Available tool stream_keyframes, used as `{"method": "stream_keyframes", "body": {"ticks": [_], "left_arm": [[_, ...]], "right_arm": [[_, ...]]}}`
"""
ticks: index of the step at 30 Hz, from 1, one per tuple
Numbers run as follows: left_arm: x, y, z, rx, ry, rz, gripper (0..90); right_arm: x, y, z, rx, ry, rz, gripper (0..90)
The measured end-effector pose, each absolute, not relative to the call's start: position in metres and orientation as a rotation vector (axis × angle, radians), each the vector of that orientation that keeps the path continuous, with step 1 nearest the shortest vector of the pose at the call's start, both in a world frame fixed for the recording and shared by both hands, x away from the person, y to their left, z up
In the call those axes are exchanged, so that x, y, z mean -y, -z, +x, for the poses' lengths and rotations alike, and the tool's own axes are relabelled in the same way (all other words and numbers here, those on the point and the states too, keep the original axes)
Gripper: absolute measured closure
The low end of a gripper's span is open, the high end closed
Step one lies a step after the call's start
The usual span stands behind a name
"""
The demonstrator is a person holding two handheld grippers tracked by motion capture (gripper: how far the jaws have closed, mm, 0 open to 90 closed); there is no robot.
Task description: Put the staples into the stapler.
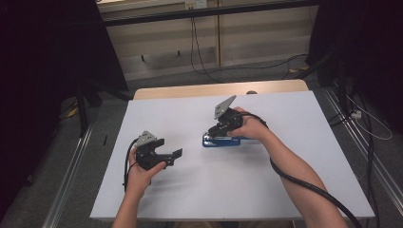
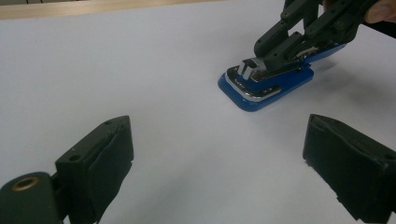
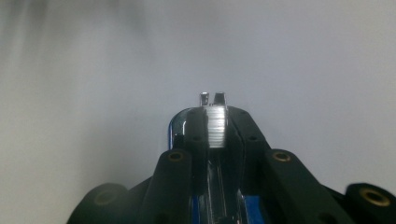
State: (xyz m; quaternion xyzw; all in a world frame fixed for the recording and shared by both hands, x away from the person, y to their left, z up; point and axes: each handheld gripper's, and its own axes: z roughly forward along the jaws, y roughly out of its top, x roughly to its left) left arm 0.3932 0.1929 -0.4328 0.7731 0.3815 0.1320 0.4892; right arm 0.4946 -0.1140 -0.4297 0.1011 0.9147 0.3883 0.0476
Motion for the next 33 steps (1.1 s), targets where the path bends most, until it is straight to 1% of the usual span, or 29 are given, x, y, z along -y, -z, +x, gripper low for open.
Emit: {"method": "stream_keyframes", "body": {"ticks": [5,13,15,17,19,20,21,22,24,26,27,31,33], "left_arm": [[-0.193,0.433,0.394,-0.922,-0.322,1.883,8.8],[-0.193,0.433,0.394,-0.924,-0.32,1.881,8.8],[-0.193,0.433,0.394,-0.922,-0.323,1.888,8.8],[-0.192,0.433,0.394,-0.924,-0.32,1.881,8.8],[-0.193,0.433,0.394,-0.918,-0.32,1.885,8.8],[-0.193,0.433,0.395,-0.914,-0.322,1.89,8.8],[-0.192,0.434,0.395,-0.918,-0.319,1.885,8.8],[-0.191,0.434,0.395,-0.916,-0.317,1.886,8.8],[-0.19,0.434,0.395,-0.914,-0.311,1.885,8.8],[-0.188,0.435,0.396,-0.91,-0.31,1.89,8.8],[-0.188,0.434,0.396,-0.91,-0.312,1.894,8.8],[-0.187,0.434,0.396,-0.91,-0.318,1.884,8.7],[-0.187,0.434,0.396,-0.911,-0.318,1.892,8.3]], "right_arm": [[0.113,0.43,0.495,-2.788,-1.186,0.303,77.3],[0.109,0.43,0.494,-2.787,-1.184,0.313,71.2],[0.11,0.429,0.494,-2.78,-1.189,0.32,67.8],[0.112,0.428,0.494,-2.772,-1.2,0.338,67.3],[0.114,0.427,0.493,-2.751,-1.216,0.359,63.8],[0.116,0.426,0.491,-2.746,-1.232,0.371,63.5],[0.118,0.425,0.49,-2.736,-1.242,0.386,60.4],[0.119,0.424,0.488,-2.72,-1.243,0.411,54.7],[0.124,0.422,0.485,-2.699,-1.255,0.455,51.7],[0.128,0.42,0.482,-2.671,-1.258,0.477,46.2],[0.131,0.419,0.48,-2.665,-1.259,0.505,45.7],[0.141,0.417,0.473,-2.622,-1.285,0.614,33.9],[0.146,0.417,0.47,-2.591,-1.286,0.65,30.2]]}}
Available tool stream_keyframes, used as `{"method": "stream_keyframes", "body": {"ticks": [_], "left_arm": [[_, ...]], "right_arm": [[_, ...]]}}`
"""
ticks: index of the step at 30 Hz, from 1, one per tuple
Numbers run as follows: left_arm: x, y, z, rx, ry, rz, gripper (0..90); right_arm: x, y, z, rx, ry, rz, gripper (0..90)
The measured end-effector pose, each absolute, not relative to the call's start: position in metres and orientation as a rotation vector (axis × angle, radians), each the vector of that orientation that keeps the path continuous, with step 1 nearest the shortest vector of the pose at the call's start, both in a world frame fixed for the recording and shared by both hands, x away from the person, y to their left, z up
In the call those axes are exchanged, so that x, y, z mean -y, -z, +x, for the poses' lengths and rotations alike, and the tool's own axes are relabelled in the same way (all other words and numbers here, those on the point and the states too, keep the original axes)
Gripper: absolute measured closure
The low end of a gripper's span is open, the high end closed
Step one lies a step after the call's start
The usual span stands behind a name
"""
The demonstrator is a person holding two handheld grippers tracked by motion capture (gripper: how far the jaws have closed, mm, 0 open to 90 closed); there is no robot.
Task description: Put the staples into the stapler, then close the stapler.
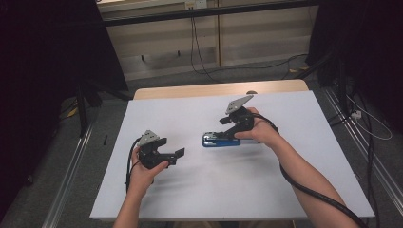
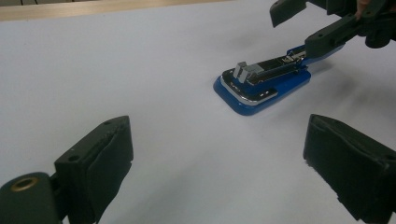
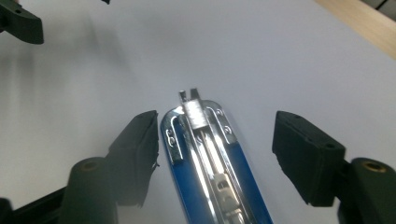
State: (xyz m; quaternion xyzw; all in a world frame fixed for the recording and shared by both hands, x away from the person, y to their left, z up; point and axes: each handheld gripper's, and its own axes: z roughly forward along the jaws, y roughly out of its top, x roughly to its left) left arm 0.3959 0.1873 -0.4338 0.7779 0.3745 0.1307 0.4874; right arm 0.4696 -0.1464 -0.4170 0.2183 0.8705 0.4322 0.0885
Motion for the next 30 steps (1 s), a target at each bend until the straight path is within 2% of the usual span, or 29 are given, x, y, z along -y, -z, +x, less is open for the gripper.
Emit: {"method": "stream_keyframes", "body": {"ticks": [4,9,16,30], "left_arm": [[-0.186,0.434,0.394,-0.91,-0.306,1.889,8.3],[-0.184,0.433,0.394,-0.902,-0.298,1.889,8.0],[-0.18,0.434,0.394,-0.891,-0.287,1.9,8.0],[-0.175,0.434,0.396,-0.891,-0.279,1.891,8.0]], "right_arm": [[0.157,0.417,0.462,-2.554,-1.28,0.728,20.7],[0.166,0.416,0.453,-2.519,-1.26,0.789,16.8],[0.177,0.414,0.44,-2.463,-1.23,0.886,5.1],[0.207,0.422,0.407,-2.343,-1.188,0.997,5.5]]}}
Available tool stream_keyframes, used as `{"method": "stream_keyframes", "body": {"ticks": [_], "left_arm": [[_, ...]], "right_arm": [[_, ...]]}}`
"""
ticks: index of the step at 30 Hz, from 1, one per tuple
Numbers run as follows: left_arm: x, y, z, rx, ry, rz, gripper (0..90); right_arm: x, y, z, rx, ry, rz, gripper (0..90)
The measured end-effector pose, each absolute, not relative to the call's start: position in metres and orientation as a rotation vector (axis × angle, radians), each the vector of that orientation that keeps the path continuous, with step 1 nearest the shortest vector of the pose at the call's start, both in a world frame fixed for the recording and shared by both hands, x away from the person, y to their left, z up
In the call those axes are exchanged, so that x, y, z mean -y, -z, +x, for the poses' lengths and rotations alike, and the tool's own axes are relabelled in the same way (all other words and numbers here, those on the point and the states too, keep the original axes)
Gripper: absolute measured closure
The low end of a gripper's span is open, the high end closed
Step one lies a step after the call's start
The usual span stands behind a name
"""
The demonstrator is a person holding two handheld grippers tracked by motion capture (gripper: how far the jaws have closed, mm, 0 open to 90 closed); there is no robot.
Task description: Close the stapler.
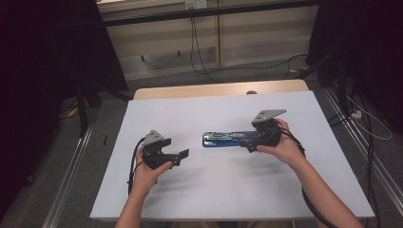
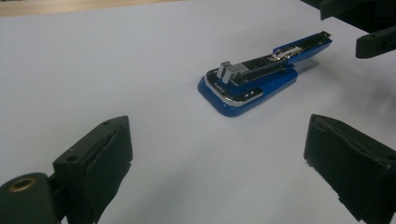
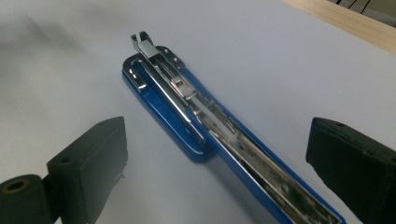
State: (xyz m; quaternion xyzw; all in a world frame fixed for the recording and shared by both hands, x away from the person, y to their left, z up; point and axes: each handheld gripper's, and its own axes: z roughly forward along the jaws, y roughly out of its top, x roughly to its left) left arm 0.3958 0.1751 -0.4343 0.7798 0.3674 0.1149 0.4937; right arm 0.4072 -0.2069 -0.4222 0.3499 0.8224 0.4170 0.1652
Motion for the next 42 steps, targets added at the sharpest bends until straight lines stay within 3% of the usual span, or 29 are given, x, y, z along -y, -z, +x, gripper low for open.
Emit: {"method": "stream_keyframes", "body": {"ticks": [26,31,38,42], "left_arm": [[-0.16,0.428,0.4,-0.861,-0.266,1.898,13.5],[-0.151,0.43,0.405,-0.851,-0.254,1.897,25.2],[-0.135,0.439,0.411,-0.816,-0.236,1.939,57.5],[-0.129,0.444,0.415,-0.814,-0.224,1.968,73.7]], "right_arm": [[0.24,0.43,0.374,-2.185,-1.133,1.119,7.9],[0.244,0.434,0.374,-2.186,-1.129,1.142,13.0],[0.252,0.439,0.373,-2.176,-1.12,1.176,33.7],[0.255,0.439,0.373,-2.168,-1.123,1.188,50.1]]}}
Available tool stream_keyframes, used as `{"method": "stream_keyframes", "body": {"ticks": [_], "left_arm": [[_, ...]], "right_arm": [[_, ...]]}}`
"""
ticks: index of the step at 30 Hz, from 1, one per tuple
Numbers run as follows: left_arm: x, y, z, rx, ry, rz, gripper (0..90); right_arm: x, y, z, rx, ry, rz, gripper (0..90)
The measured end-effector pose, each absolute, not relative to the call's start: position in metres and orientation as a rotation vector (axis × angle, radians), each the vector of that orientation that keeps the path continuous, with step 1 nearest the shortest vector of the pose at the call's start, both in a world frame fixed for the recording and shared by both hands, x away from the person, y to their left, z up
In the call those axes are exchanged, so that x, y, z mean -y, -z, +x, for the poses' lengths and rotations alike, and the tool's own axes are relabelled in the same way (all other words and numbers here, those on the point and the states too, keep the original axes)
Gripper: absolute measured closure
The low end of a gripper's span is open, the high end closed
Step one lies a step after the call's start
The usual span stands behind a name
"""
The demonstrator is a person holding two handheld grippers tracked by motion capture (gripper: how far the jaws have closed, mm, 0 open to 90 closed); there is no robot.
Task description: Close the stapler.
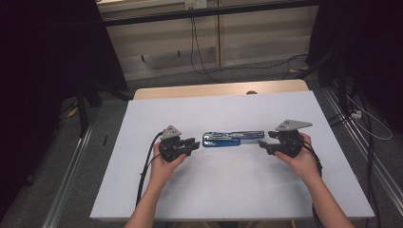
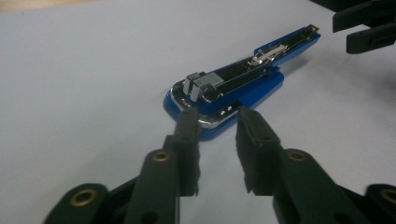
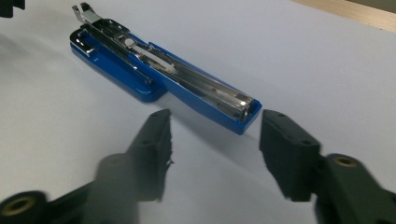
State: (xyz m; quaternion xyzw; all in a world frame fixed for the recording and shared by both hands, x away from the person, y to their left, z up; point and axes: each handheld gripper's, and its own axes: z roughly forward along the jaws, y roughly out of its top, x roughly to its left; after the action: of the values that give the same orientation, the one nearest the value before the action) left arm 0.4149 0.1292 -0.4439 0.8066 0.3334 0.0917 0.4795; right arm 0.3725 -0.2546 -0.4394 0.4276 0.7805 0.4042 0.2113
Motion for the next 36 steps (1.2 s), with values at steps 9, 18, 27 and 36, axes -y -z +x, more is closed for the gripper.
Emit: {"method": "stream_keyframes", "body": {"ticks": [9,18,27,36], "left_arm": [[-0.111,0.453,0.427,-0.802,-0.235,1.991,90.0],[-0.1,0.459,0.434,-0.782,-0.258,2.024,90.0],[-0.098,0.462,0.435,-0.796,-0.263,2.024,90.0],[-0.098,0.463,0.436,-0.774,-0.279,2.022,90.0]], "right_arm": [[0.261,0.446,0.375,-2.18,-1.053,1.225,88.3],[0.265,0.452,0.38,-2.189,-1.034,1.268,90.0],[0.258,0.463,0.39,-2.226,-0.977,1.27,90.0],[0.258,0.465,0.393,-2.228,-1.001,1.27,90.0]]}}
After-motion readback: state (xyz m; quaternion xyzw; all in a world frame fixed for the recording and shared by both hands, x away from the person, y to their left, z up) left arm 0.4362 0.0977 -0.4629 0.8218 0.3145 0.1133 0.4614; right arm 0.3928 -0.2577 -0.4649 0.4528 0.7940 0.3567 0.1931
